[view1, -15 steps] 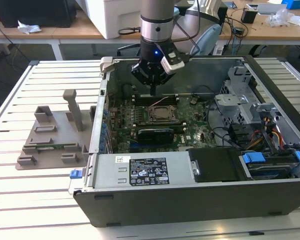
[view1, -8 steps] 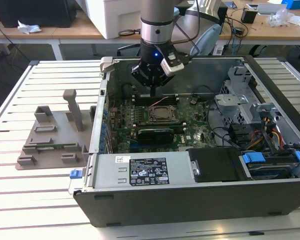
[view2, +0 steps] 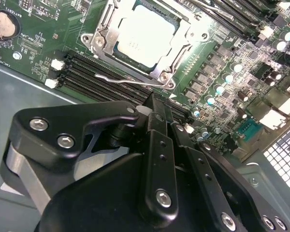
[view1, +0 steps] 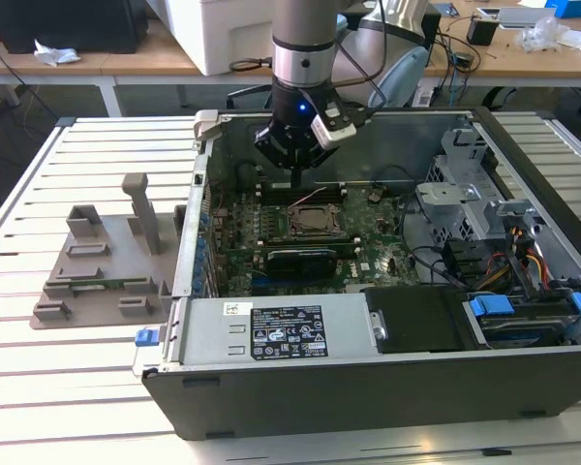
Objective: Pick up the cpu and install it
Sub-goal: 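Install the first cpu locking lever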
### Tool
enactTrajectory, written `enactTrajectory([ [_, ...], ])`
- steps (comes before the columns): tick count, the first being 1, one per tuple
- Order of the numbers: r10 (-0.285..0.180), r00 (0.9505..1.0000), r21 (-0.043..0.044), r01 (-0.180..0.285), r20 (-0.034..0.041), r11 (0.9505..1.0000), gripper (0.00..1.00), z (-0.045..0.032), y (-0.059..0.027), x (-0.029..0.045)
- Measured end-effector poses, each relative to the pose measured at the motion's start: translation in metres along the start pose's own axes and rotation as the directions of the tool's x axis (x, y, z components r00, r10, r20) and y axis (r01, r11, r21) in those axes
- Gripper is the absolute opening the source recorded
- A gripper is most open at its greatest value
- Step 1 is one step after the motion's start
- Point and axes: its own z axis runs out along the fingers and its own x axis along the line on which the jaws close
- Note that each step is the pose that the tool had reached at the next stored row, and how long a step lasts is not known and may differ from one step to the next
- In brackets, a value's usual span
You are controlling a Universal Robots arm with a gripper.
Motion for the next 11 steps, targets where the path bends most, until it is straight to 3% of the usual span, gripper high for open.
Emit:
enactTrajectory([
  [6,0.002,1.0000,0.0000,-0.002,-0.0001,1.0000,0.11,0.0032,0.0002,0.0000],
  [11,0.003,1.0000,0.0001,-0.003,-0.0012,1.0000,0.11,0.0135,0.0016,-0.0008],
])
